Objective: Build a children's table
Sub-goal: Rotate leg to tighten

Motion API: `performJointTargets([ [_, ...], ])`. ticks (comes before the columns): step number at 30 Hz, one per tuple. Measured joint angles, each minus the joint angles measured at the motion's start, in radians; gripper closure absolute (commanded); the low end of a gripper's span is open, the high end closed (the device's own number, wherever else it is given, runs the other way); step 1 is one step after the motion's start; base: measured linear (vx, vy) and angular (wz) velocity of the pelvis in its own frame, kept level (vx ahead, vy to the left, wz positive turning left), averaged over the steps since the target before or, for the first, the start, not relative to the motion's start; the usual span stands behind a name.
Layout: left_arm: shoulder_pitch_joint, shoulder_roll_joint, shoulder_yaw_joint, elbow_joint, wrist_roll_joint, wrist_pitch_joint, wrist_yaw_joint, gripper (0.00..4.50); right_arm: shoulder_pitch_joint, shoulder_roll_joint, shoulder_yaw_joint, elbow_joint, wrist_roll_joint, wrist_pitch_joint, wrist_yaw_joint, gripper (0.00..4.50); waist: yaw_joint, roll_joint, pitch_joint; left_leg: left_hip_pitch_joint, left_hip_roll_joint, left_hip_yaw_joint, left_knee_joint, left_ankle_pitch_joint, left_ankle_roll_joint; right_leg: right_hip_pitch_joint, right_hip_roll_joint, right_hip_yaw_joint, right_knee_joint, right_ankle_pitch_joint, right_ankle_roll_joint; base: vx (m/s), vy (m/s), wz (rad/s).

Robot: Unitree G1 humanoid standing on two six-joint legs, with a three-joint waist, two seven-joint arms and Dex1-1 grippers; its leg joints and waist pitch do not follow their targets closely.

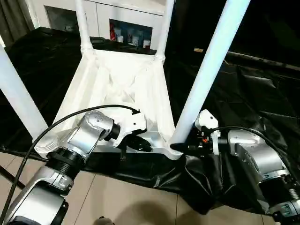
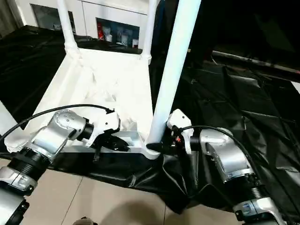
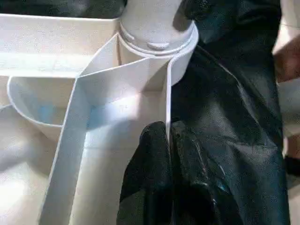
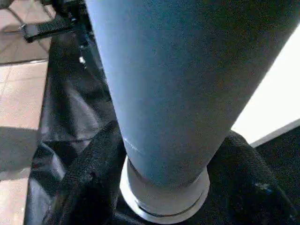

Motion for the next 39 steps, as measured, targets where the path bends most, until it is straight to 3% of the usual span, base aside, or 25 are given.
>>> performJointTargets([
  [5, -0.030, -0.081, 0.020, 0.070, 0.030, 0.046, 0.165, 4.50, 0.001, 0.117, -0.084, 0.069, -0.003, 0.009, -0.220, 2.53, -0.008, -0.004, -0.002, 0.000, 0.000, -0.001, 0.000, 0.000, 0.000, 0.000, 0.000, -0.001, -0.001, -0.001, 0.001, 0.000, 0.000, 0.00],
  [11, -0.085, -0.207, 0.055, 0.204, 0.058, 0.073, 0.422, 4.50, -0.063, 0.302, -0.171, 0.183, -0.065, -0.012, -0.640, 2.57, -0.039, -0.004, -0.004, 0.000, -0.002, -0.008, 0.001, 0.000, 0.000, 0.002, 0.000, -0.007, -0.015, -0.001, 0.002, 0.000, 0.000, 0.00],
  [14, -0.095, -0.250, 0.065, 0.251, 0.069, 0.062, 0.521, 4.50, -0.107, 0.383, -0.207, 0.242, -0.086, -0.019, -0.818, 2.57, -0.053, 0.001, -0.003, -0.001, -0.005, -0.024, -0.001, 0.000, 0.000, 0.013, -0.002, -0.027, -0.040, -0.001, 0.002, 0.000, 0.000, 0.00],
  [17, -0.100, -0.265, 0.073, 0.277, 0.074, 0.044, 0.557, 4.50, -0.136, 0.395, -0.207, 0.285, -0.121, -0.043, -0.855, 2.57, -0.065, 0.016, 0.004, 0.002, -0.001, -0.034, -0.006, -0.001, 0.002, 0.033, -0.009, -0.056, -0.074, -0.001, 0.002, 0.000, 0.000, 0.00],
  [18, -0.107, -0.266, 0.073, 0.286, 0.074, 0.038, 0.557, 4.50, -0.136, 0.395, -0.207, 0.287, -0.123, -0.054, -0.857, 2.57, -0.067, 0.019, 0.008, 0.002, 0.000, -0.031, -0.012, -0.002, 0.003, 0.034, -0.017, -0.059, -0.073, -0.003, 0.001, 0.000, 0.000, 0.00],
  [20, -0.117, -0.269, 0.073, 0.303, 0.075, 0.029, 0.557, 4.50, -0.137, 0.395, -0.207, 0.291, -0.123, -0.062, -0.863, 2.57, -0.071, 0.018, 0.011, 0.007, -0.002, -0.018, -0.013, -0.002, 0.004, 0.031, -0.020, -0.047, -0.062, -0.003, 0.001, 0.000, 0.000, 0.00],
  [21, -0.117, -0.269, 0.073, 0.309, 0.075, 0.024, 0.557, 4.50, -0.137, 0.395, -0.207, 0.294, -0.122, -0.064, -0.863, 2.57, -0.072, 0.017, 0.012, 0.013, -0.009, -0.014, -0.012, -0.008, 0.010, 0.026, -0.026, -0.054, -0.064, -0.003, 0.002, 0.000, 0.000, 0.00],
  [22, -0.117, -0.268, 0.073, 0.314, 0.076, 0.018, 0.557, 4.50, -0.139, 0.396, -0.207, 0.298, -0.122, -0.068, -0.863, 2.57, -0.070, 0.020, 0.013, 0.014, -0.010, -0.014, -0.010, -0.015, 0.012, 0.029, -0.036, -0.072, -0.072, -0.003, 0.002, 0.000, 0.000, 0.00],
  [24, -0.123, -0.267, 0.074, 0.331, 0.075, -0.001, 0.557, 4.50, -0.148, 0.397, -0.211, 0.318, -0.120, -0.080, -0.863, 2.02, -0.070, 0.036, 0.015, 0.008, 0.004, -0.034, -0.010, -0.015, 0.012, 0.054, -0.039, -0.114, -0.093, -0.011, 0.011, 0.037, 0.025, -0.10],
  [25, -0.129, -0.267, 0.075, 0.341, 0.075, -0.008, 0.562, 4.50, -0.151, 0.398, -0.215, 0.320, -0.120, -0.083, -0.862, 1.89, -0.065, 0.039, 0.019, 0.005, 0.007, -0.034, -0.010, -0.015, 0.012, 0.053, -0.032, -0.105, -0.063, -0.026, 0.003, 0.000, 0.000, 0.00],
  [26, -0.134, -0.268, 0.075, 0.354, 0.078, -0.017, 0.577, 4.50, -0.149, 0.402, -0.218, 0.320, -0.119, -0.089, -0.854, 1.86, -0.065, 0.033, 0.024, 0.006, 0.006, -0.015, -0.010, -0.014, 0.012, 0.047, -0.033, -0.078, -0.010, -0.047, -0.015, 0.000, 0.000, 0.00],
  [27, -0.145, -0.266, 0.077, 0.367, 0.085, -0.033, 0.597, 4.50, -0.150, 0.403, -0.219, 0.317, -0.118, -0.099, -0.838, 1.79, -0.065, -0.004, 0.021, 0.021, -0.004, 0.007, -0.007, -0.015, 0.012, 0.027, -0.034, -0.034, 0.015, -0.047, 0.001, 0.020, -0.068, 0.13],
  [28, -0.147, -0.266, 0.081, 0.371, 0.086, -0.038, 0.600, 4.50, -0.150, 0.402, -0.219, 0.316, -0.117, -0.102, -0.832, 1.79, -0.065, -0.004, 0.022, 0.020, -0.011, 0.005, -0.005, -0.017, 0.010, 0.024, -0.033, -0.031, 0.017, -0.045, 0.006, 0.071, -0.049, -0.08],
  [29, -0.154, -0.258, 0.085, 0.383, 0.088, -0.057, 0.615, 4.50, -0.143, 0.399, -0.218, 0.296, -0.109, -0.105, -0.804, 1.79, -0.057, 0.003, 0.023, 0.016, -0.013, -0.004, 0.003, -0.033, 0.006, 0.021, -0.037, -0.039, 0.011, -0.046, 0.007, 0.071, -0.049, -0.08],
  [30, -0.156, -0.250, 0.088, 0.389, 0.088, -0.076, 0.628, 4.50, -0.129, 0.397, -0.209, 0.269, -0.100, -0.105, -0.771, 1.79, -0.052, 0.011, 0.021, 0.002, -0.014, -0.022, 0.002, -0.034, 0.006, 0.024, -0.035, -0.051, 0.004, -0.046, 0.008, 0.086, 0.019, -0.40],
  [31, -0.162, -0.243, 0.095, 0.400, 0.090, -0.090, 0.655, 4.50, -0.109, 0.397, -0.185, 0.245, -0.088, -0.103, -0.728, 1.79, -0.058, 0.016, 0.019, -0.004, -0.011, -0.036, -0.001, -0.030, -0.001, 0.022, -0.030, -0.064, -0.009, -0.046, 0.008, 0.091, 0.025, -0.42],
  [32, -0.169, -0.242, 0.101, 0.412, 0.091, -0.100, 0.672, 4.50, -0.080, 0.392, -0.167, 0.205, -0.081, -0.104, -0.701, 1.79, -0.058, 0.017, 0.019, -0.009, -0.009, -0.046, -0.002, -0.023, -0.009, 0.020, -0.023, -0.067, -0.017, -0.043, 0.008, 0.091, 0.025, -0.42],
  [34, -0.175, -0.247, 0.106, 0.419, 0.090, -0.128, 0.689, 4.50, -0.045, 0.389, -0.135, 0.156, -0.076, -0.102, -0.664, 1.79, -0.056, 0.016, 0.018, -0.018, -0.007, -0.048, 0.005, 0.004, -0.008, 0.010, -0.018, -0.056, -0.019, 0.006, -0.002, 0.053, 0.001, -0.13],
  [35, -0.181, -0.250, 0.105, 0.426, 0.091, -0.143, 0.690, 4.05, -0.026, 0.379, -0.126, 0.121, -0.075, -0.100, -0.652, 1.72, -0.052, 0.017, 0.018, -0.019, -0.007, -0.044, 0.010, 0.004, -0.007, 0.006, -0.018, -0.049, -0.017, 0.021, 0.002, 0.067, -0.007, -0.03],
  [37, -0.188, -0.240, 0.100, 0.453, 0.097, -0.205, 0.699, 3.94, 0.030, 0.351, -0.117, 0.021, -0.066, -0.096, -0.627, 1.72, -0.046, 0.019, 0.017, -0.017, -0.007, -0.031, -0.003, 0.003, -0.007, 0.001, -0.016, -0.042, -0.018, 0.020, 0.001, 0.076, -0.015, 0.05],
  [39, -0.204, -0.208, 0.082, 0.489, 0.127, -0.267, 0.718, 3.83, 0.091, 0.316, -0.120, -0.086, -0.053, -0.085, -0.610, 1.72, -0.038, 0.020, 0.016, -0.017, -0.004, -0.026, -0.008, 0.003, -0.007, -0.004, -0.013, -0.039, -0.018, 0.018, 0.001, 0.033, -0.008, 0.01],
])
